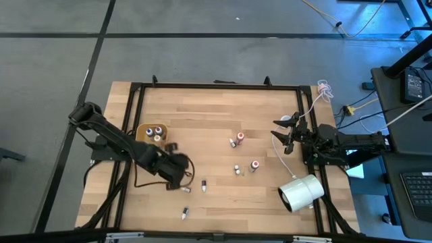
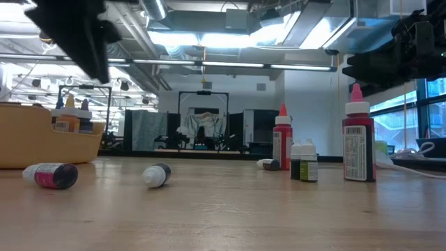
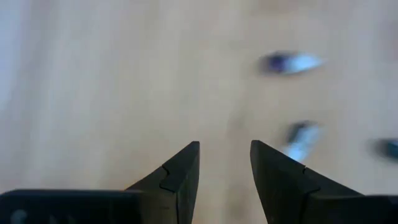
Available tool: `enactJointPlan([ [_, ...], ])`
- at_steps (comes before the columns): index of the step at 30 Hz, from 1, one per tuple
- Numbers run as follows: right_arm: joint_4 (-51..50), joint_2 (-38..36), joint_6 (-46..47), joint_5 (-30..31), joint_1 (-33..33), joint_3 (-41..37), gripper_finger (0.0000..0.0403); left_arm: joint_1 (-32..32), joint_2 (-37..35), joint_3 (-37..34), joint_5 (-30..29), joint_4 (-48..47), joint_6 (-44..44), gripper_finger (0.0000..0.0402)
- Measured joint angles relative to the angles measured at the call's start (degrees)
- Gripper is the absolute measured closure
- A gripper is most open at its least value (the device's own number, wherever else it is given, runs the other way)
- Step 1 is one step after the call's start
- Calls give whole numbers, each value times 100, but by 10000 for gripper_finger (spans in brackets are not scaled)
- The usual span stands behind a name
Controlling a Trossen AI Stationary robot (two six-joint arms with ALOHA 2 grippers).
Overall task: Pick & Place food coloring
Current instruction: Put the small black food coloring bottle into the yellow bin
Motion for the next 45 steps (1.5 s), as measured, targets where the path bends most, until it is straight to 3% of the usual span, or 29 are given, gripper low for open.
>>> enactJointPlan([
  [6,0,0,0,0,0,-1,173,41,340,-24,1230,1240,910,268],
  [15,0,0,7,-2,0,-2,173,-41,1440,-27,1667,1362,1396,263],
  [22,1,0,4,0,2,-1,173,-110,2063,-24,1752,1511,1377,267],
  [36,2,2,2,0,0,0,173,-114,2068,-27,1629,1577,454,266],
  [45,0,0,-6,0,0,0,173,-103,2086,-27,1520,1567,539,314],
])
